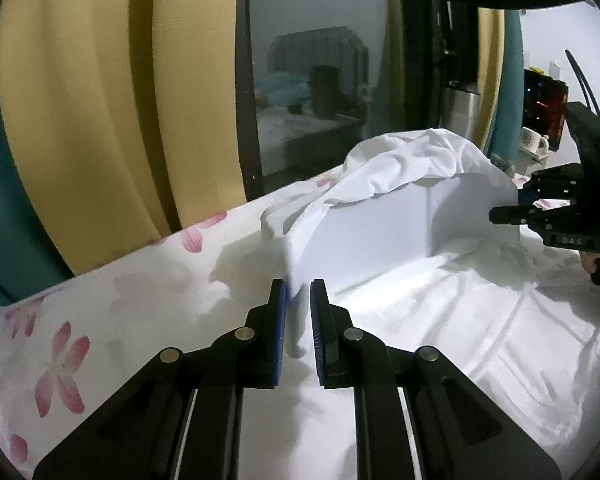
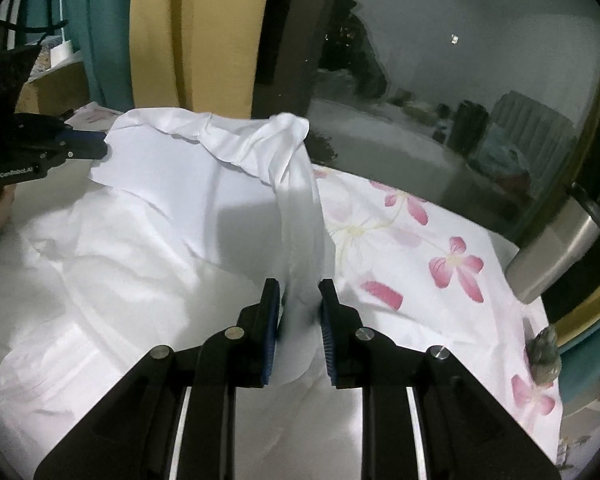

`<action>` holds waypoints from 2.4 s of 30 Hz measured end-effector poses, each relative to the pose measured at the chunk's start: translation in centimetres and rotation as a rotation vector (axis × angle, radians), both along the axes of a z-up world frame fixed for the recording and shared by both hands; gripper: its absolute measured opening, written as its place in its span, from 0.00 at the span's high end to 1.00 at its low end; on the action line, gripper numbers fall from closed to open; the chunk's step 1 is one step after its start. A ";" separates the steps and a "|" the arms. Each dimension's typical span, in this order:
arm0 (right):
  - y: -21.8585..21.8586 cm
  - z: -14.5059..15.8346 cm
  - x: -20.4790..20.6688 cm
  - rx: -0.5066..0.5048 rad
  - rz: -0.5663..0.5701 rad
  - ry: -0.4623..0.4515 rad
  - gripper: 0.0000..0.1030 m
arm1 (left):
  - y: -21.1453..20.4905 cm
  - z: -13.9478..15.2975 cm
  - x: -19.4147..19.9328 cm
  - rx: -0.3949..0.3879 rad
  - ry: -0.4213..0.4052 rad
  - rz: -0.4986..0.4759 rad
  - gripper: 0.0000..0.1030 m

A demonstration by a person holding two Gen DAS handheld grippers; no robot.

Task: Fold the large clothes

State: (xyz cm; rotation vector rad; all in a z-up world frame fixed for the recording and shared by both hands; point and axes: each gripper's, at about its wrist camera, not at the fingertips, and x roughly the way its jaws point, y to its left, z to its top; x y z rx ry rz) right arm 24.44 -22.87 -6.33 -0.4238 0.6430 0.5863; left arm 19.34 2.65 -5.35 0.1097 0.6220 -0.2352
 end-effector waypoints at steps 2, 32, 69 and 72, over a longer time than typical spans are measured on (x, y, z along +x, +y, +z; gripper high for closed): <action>-0.1 -0.2 -0.5 0.001 0.000 0.007 0.80 | -0.1 -0.2 -0.2 -0.011 0.008 0.001 0.87; -2.8 1.3 -7.3 0.107 -0.018 0.131 0.57 | 3.2 1.1 -6.3 -0.138 0.070 0.032 0.86; 6.5 -0.3 -12.1 0.091 0.336 0.286 0.86 | -1.3 -3.6 -2.1 -0.143 0.305 -0.014 0.77; 4.7 1.2 -10.5 0.101 0.268 0.228 0.46 | -0.3 -2.4 -2.9 -0.170 0.290 -0.013 0.77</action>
